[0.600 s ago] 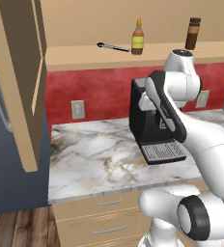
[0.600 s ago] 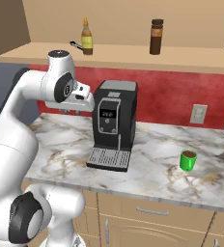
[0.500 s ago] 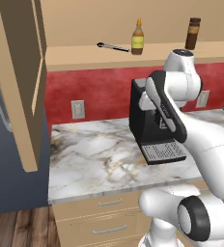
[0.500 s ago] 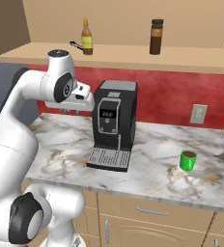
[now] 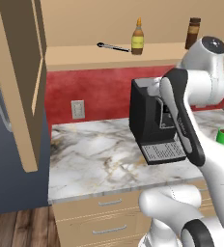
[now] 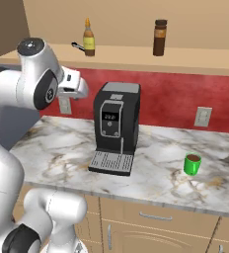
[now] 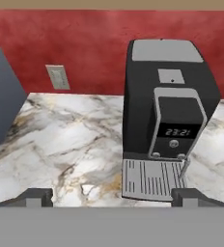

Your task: Pick the cinnamon and honey bottle from the cabinet and place them next to the mug.

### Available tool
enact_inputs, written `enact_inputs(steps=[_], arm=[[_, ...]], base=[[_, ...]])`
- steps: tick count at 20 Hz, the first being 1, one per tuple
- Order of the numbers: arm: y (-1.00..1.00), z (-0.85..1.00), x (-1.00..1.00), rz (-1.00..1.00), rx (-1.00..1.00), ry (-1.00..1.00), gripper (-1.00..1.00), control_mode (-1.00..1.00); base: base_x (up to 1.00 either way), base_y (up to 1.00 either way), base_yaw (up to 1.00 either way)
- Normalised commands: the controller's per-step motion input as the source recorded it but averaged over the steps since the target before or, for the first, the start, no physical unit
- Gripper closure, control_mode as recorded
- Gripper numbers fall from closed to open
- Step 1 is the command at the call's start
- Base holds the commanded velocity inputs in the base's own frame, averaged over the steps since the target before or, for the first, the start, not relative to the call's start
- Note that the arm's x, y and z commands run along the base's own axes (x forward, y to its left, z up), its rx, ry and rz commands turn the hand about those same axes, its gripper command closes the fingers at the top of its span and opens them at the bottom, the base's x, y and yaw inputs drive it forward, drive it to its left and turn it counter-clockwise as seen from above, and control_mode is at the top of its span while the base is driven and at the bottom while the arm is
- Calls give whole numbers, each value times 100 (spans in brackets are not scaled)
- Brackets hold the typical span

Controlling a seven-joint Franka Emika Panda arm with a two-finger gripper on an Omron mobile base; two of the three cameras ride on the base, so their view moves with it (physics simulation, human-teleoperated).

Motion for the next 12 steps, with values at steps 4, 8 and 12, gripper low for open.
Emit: enact_inputs(steps=[4, 8, 12], arm=[[0, 63, -13, 0, 0, -27, -100, -100], [2, 63, -1, 0, 0, -26, -100, -100], [6, 64, 0, 0, 0, -24, -100, -100]], base=[[0, 0, 0], [0, 0, 0], [0, 0, 0]])
